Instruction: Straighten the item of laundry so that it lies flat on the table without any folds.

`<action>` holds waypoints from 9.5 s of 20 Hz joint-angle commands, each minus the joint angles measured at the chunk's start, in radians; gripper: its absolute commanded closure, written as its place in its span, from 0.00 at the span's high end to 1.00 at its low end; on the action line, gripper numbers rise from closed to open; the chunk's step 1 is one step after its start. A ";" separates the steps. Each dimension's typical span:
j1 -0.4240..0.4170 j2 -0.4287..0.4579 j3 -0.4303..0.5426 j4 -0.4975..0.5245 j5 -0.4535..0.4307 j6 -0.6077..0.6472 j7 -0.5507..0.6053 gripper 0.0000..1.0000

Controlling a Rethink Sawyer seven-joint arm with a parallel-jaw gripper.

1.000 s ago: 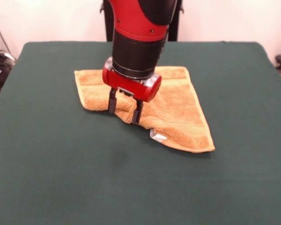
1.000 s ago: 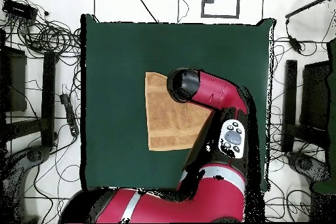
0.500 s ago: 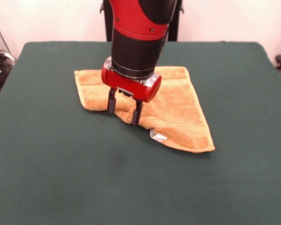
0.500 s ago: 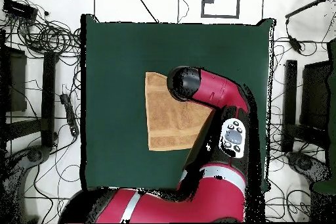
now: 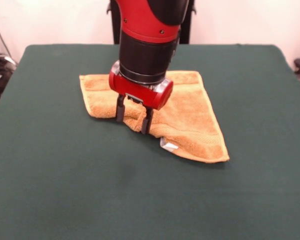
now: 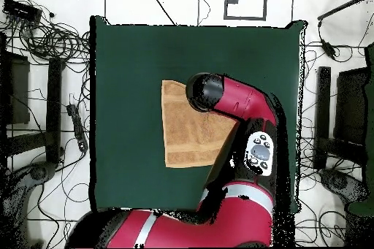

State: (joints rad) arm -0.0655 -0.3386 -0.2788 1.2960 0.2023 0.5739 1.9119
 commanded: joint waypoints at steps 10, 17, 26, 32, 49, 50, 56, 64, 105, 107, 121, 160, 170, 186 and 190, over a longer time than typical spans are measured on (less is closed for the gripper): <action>0.007 0.010 0.096 0.008 0.084 0.162 0.204 1.00; 0.006 0.005 0.104 0.023 0.096 0.169 0.198 1.00; 0.005 0.002 0.126 0.048 0.111 0.126 0.198 1.00; 0.023 0.012 0.126 0.065 0.121 0.100 0.206 1.00; 0.039 0.033 0.123 0.099 0.117 0.014 0.212 1.00; 0.040 0.035 0.122 0.099 0.115 0.014 0.210 1.00; 0.041 0.037 0.121 0.120 0.104 -0.004 0.200 1.00; 0.043 0.042 0.113 0.130 0.101 -0.013 0.205 1.00; -0.011 0.006 0.168 0.245 0.091 -0.098 0.153 1.00; -0.012 0.005 0.166 0.246 0.092 -0.094 0.154 1.00; -0.005 0.025 0.172 0.238 0.091 -0.123 0.161 1.00; -0.011 0.069 0.191 0.217 0.075 -0.163 0.139 1.00; -0.010 0.078 0.187 0.205 0.072 -0.162 0.136 1.00; -0.009 0.108 0.178 0.203 0.055 -0.194 0.125 1.00; -0.010 0.107 0.177 0.202 0.058 -0.184 0.125 1.00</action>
State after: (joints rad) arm -0.0851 -0.3210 -0.2227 1.4616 0.2724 0.4144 1.9119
